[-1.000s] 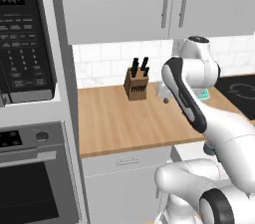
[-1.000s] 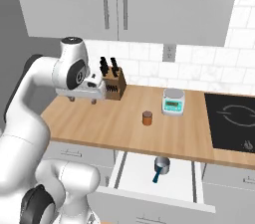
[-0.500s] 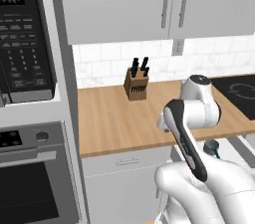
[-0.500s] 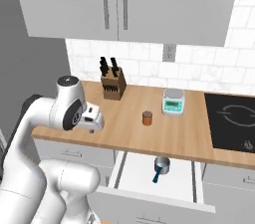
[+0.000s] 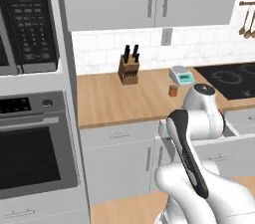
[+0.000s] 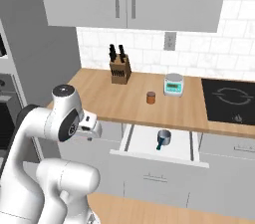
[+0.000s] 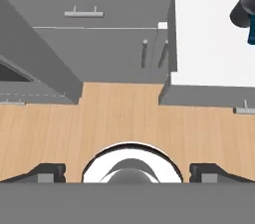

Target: Pick the measuring cup from the drawer and place it on the counter.

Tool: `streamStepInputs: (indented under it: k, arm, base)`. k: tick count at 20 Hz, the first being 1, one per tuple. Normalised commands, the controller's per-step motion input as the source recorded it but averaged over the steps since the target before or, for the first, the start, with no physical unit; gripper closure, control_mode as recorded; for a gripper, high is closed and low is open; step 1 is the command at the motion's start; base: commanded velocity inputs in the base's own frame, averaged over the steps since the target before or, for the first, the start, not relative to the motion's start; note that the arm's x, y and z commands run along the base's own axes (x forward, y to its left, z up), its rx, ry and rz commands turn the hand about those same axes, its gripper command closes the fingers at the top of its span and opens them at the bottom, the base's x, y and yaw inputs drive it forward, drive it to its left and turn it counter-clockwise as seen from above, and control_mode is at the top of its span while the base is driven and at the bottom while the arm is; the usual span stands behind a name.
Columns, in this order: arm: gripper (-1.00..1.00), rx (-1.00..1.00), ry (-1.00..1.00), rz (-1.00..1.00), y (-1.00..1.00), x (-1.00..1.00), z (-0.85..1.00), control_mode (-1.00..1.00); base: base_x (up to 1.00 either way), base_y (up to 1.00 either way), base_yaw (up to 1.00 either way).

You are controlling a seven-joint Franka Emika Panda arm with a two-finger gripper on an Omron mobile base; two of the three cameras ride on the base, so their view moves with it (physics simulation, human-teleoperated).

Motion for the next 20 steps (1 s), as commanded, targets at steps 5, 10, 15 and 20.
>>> streamStepInputs:
  k: [5, 10, 15, 20]
  arm:
    - [-1.0, 0.0, 0.0, 0.0, 0.0, 0.0, 0.0, 1.0]
    - [-1.0, 0.0, -0.02, 0.0, -0.32, 0.15, -0.05, -1.0]
    - [-1.0, 0.0, -0.02, 0.0, -0.48, 0.68, -0.16, -1.0]
    - [-1.0, 0.0, 0.0, 0.0, -0.29, 0.92, -0.35, -1.0]
  base:
    - [-0.4, -0.52, -0.08]
    - [-0.01, -0.19, -0.02]
    - [0.0, 0.0, 0.0]
    - [0.0, 0.0, 0.0]
